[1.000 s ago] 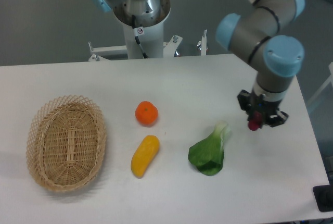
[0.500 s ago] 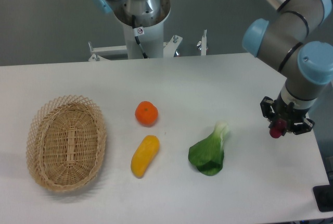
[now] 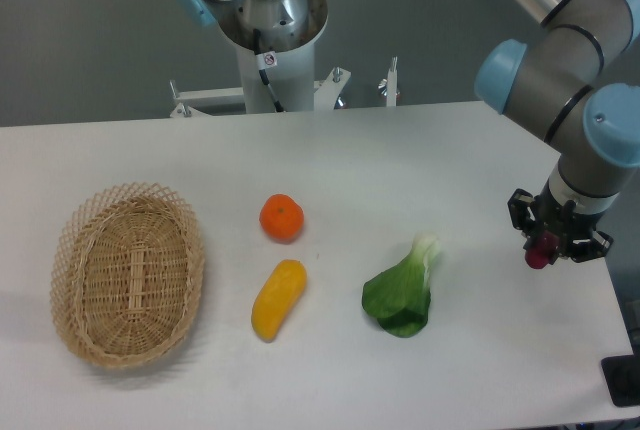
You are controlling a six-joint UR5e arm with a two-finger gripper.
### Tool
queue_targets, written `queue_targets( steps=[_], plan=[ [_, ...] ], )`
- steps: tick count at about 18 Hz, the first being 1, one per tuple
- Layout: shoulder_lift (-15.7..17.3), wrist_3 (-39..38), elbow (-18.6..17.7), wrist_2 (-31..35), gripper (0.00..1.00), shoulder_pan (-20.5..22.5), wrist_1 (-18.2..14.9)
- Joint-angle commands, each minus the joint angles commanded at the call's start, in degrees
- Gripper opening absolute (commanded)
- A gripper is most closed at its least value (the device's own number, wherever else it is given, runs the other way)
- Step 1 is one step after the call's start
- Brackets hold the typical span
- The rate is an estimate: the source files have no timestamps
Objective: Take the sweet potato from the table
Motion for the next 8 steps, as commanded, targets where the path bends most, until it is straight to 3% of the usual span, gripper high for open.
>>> queue_targets(
  steps=[8],
  plan=[
    [0.0, 0.0, -0.26, -0.09, 0.25, 0.0, 0.26]
  ],
)
